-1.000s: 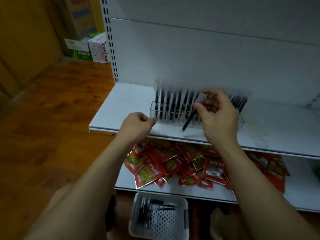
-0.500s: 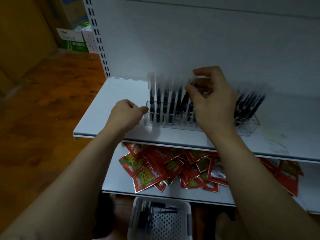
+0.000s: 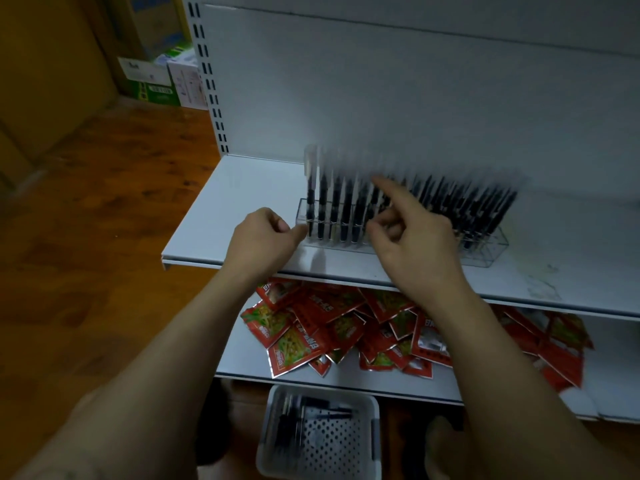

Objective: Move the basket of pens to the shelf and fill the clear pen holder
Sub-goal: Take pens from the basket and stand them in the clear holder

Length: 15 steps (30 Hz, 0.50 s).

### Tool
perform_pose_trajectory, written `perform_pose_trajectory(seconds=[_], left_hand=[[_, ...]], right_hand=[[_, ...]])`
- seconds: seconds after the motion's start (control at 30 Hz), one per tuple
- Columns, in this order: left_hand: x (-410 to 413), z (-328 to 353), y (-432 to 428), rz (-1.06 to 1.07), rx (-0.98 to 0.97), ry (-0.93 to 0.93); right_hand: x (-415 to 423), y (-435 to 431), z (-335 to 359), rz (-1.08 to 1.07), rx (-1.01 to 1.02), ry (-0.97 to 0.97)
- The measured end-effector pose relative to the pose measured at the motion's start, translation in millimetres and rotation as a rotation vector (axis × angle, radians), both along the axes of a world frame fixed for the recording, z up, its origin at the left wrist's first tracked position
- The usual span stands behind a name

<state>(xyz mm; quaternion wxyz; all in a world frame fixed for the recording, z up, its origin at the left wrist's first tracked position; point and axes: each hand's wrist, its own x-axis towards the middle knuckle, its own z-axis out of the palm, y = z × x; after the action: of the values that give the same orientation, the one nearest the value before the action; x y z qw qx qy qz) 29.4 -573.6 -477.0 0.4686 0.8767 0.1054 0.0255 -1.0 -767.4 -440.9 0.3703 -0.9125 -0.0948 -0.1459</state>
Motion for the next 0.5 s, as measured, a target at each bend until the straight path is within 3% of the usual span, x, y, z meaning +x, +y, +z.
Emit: perform_pose_trajectory(seconds=[0.1,0.3,0.5], left_hand=[[-28,-1,-2,-0.050,0.021,0.012],[-76,-23,-10,-0.124,0.096,0.046],[-109,-91,-7,-0.292,0.417,0.204]], right_hand=[[-16,1,-4,-0.003,-0.028,0.019],[-48,12,-35,0.130,-0.440,0.354],[-65,16,-97,0.325,-0.599,0.719]])
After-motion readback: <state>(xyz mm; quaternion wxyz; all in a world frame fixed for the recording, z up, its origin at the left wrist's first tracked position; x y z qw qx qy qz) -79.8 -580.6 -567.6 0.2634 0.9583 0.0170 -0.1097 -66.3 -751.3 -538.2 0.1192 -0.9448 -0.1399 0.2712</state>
